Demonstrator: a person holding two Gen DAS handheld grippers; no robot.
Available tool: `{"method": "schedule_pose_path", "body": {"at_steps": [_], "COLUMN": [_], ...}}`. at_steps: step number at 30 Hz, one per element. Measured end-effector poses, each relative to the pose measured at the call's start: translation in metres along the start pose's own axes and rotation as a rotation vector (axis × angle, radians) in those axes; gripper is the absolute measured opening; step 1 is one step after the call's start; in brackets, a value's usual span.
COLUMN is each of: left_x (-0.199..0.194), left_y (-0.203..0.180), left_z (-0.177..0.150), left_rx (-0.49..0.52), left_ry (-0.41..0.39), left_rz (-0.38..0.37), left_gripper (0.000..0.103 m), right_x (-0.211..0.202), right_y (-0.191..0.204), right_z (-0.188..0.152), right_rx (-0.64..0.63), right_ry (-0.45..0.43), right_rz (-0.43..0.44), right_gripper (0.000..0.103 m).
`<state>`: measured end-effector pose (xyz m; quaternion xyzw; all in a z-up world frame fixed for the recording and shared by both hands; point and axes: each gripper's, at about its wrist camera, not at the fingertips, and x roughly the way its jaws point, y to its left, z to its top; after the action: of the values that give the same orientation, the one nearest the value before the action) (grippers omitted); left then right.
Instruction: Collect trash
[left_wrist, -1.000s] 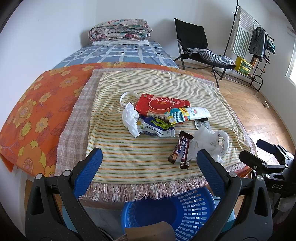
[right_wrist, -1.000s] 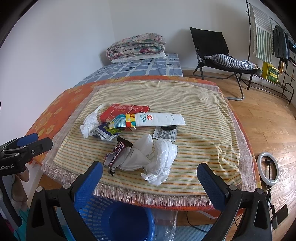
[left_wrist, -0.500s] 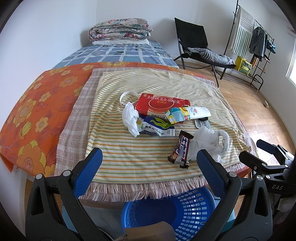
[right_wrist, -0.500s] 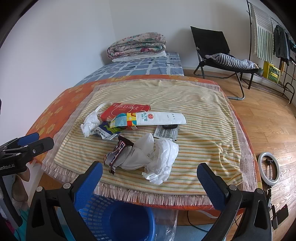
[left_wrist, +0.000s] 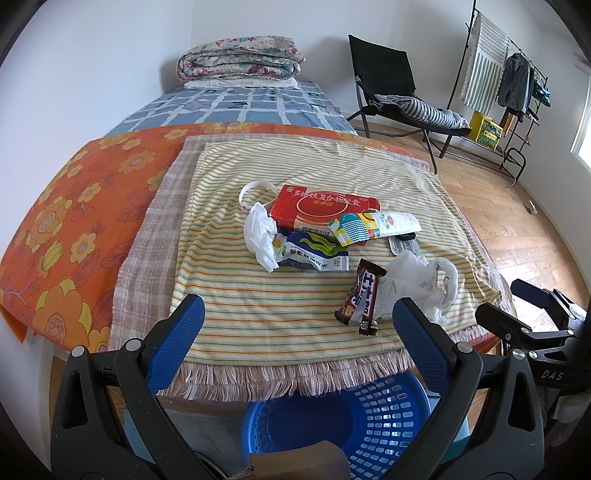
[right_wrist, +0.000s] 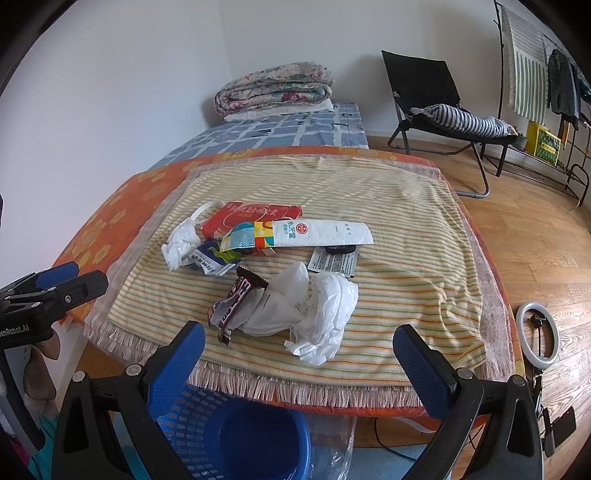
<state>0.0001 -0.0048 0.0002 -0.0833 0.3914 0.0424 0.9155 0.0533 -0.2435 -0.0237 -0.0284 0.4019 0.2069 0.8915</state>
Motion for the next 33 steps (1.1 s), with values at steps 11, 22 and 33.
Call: {"method": "schedule_pose_path", "body": {"at_steps": [11,22,33], "left_x": [0.000,0.010,0.012], "left_y": [0.000,0.002,0.040], "left_z": [0.000,-0.013,-0.010], "left_rx": [0.000,-0.002,-0.078], "left_ry": [0.002,0.004,0.027], "left_rz": [0.001,0.007,-0.025], "left_gripper": [0.103,0.103,0.103], "right_x": [0.002,0.004,0.008], "right_y": [0.002,0.001,-0.008], "right_z": [0.000,-0.001,-0.008], "right_rx": [-0.013,-0.015,-0.018], "right_ry": [0.011,0.016,-0.025], "right_rz": [0.004,-0.002,-0.002], "right_gripper": [0.103,0.103,0.103]}}
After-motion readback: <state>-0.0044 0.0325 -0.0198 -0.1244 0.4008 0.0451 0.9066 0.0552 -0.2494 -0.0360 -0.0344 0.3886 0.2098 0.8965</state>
